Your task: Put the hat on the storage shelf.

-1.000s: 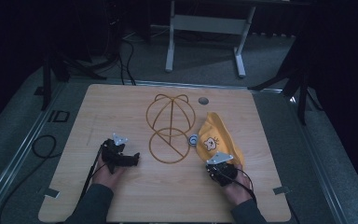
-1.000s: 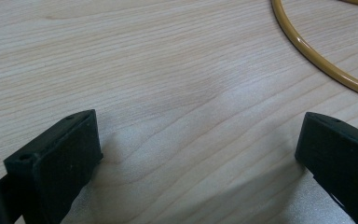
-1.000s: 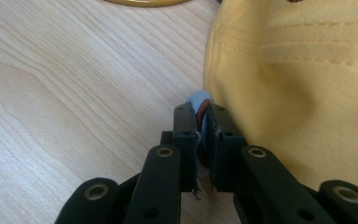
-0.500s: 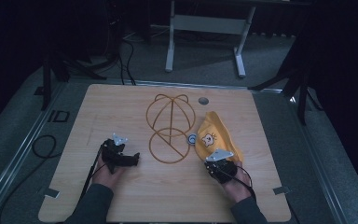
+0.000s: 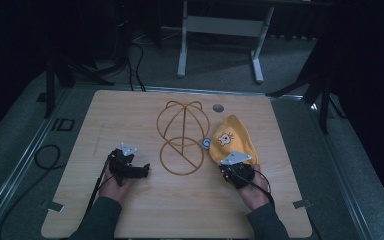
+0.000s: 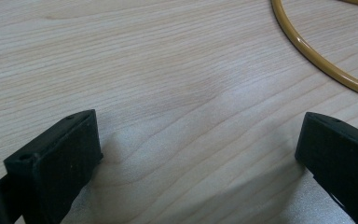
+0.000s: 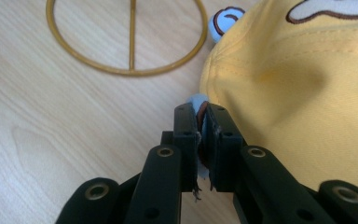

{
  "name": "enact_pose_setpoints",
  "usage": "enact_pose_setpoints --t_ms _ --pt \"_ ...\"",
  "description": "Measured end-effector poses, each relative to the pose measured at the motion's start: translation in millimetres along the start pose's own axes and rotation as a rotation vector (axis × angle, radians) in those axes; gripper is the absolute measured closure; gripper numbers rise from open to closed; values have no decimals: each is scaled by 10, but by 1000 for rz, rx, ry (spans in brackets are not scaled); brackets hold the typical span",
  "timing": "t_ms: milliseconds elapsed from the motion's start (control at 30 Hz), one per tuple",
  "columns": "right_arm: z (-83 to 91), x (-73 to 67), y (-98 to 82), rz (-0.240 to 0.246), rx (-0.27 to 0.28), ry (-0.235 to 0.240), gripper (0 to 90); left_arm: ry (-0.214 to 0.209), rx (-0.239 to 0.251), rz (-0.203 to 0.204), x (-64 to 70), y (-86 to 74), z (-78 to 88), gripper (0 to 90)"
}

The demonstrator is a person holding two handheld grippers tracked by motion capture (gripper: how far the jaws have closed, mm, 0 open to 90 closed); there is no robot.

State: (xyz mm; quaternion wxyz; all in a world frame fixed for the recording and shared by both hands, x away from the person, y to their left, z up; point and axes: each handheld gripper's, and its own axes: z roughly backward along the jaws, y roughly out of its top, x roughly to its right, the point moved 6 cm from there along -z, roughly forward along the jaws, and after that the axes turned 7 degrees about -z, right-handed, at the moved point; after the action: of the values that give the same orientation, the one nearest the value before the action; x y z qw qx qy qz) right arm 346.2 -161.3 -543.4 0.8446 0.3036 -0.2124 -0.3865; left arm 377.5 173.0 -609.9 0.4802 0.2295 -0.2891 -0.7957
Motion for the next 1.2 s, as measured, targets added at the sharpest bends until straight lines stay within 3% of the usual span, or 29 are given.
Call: enact_pose_setpoints --t_ms 733,1200 --pt "314 167 383 -18 103 -17 839 0 2 3 2 2 -1 1" --pt "746 315 527 -64 218 10 839 0 0 3 2 1 0 1"
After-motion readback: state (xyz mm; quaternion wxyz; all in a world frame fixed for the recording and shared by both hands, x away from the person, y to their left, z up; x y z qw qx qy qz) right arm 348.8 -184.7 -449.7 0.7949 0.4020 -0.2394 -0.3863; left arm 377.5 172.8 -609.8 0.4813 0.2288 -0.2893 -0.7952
